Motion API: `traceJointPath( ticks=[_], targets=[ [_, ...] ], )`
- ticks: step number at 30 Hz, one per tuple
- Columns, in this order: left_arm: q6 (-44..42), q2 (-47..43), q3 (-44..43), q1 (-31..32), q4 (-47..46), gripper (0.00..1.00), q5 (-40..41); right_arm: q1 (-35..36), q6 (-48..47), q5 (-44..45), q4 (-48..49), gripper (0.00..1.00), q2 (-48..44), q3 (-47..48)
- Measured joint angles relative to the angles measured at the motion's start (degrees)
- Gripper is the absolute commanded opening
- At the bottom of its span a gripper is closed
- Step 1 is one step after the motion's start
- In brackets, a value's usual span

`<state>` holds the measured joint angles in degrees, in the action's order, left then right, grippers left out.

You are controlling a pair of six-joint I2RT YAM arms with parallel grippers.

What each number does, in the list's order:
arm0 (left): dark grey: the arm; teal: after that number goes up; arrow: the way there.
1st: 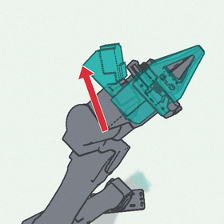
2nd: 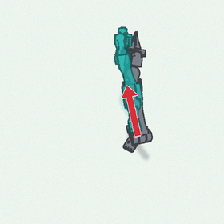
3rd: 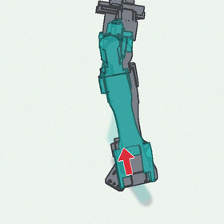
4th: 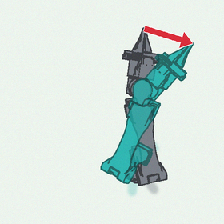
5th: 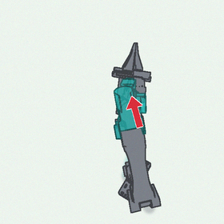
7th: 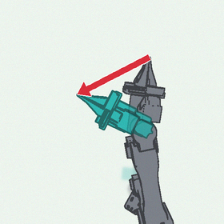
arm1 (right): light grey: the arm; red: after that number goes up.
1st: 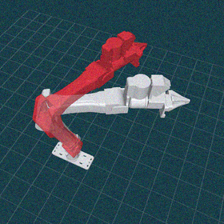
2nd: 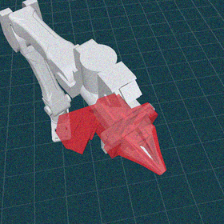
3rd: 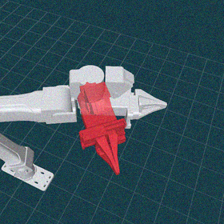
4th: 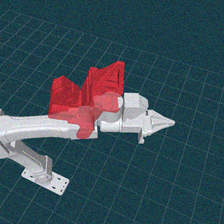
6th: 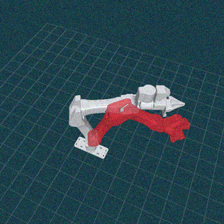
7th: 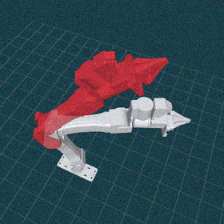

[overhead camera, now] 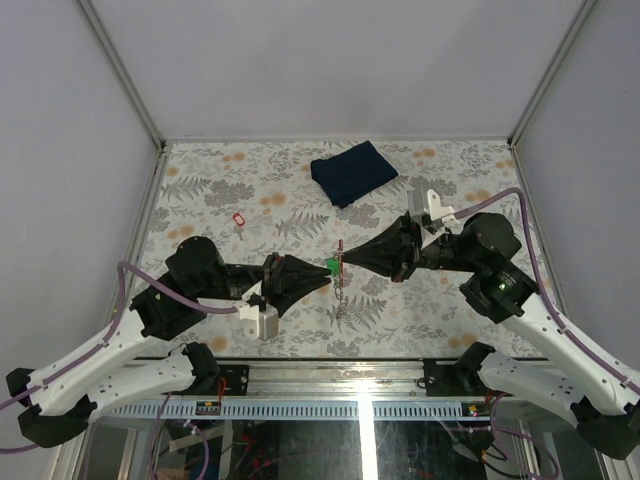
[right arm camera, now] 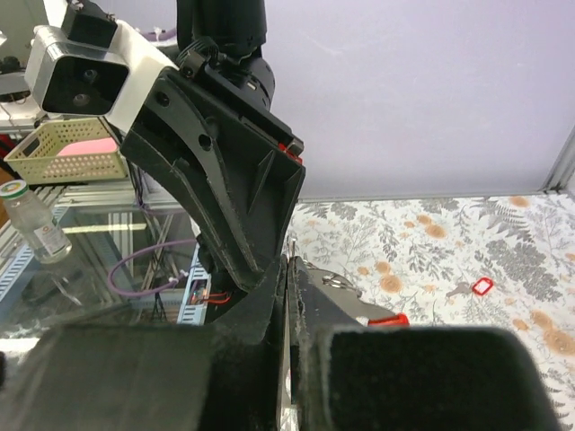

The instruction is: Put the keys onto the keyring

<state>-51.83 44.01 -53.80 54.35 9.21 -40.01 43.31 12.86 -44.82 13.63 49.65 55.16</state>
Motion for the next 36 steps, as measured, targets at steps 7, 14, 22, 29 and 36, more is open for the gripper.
traceJointPath(
  ticks=[7,14,22,29,36],
  targets=[
    [11.6,-1.7,5.2,0.0,-13.0,0.16,4.6,0.0,-1.9,1.8,2.1,0.0,-1.2,-0.9],
    [29.6,-2.5,10.3,0.0,-29.9,0.14,12.7,0.0,-6.5,2.3,2.5,0.0,-3.2,-1.2],
    [40.2,-0.8,11.1,0.0,-40.9,0.16,11.5,0.0,-8.0,1.0,4.7,0.0,-3.2,-1.4],
    [41.7,2.1,8.0,0.0,-38.5,0.19,6.8,-0.1,-8.3,-1.9,5.1,0.0,-3.1,-1.3],
    [42.7,2.0,7.8,0.0,-37.6,0.2,6.8,-0.1,-8.3,-3.8,5.9,0.0,-3.1,-0.7]
  ],
)
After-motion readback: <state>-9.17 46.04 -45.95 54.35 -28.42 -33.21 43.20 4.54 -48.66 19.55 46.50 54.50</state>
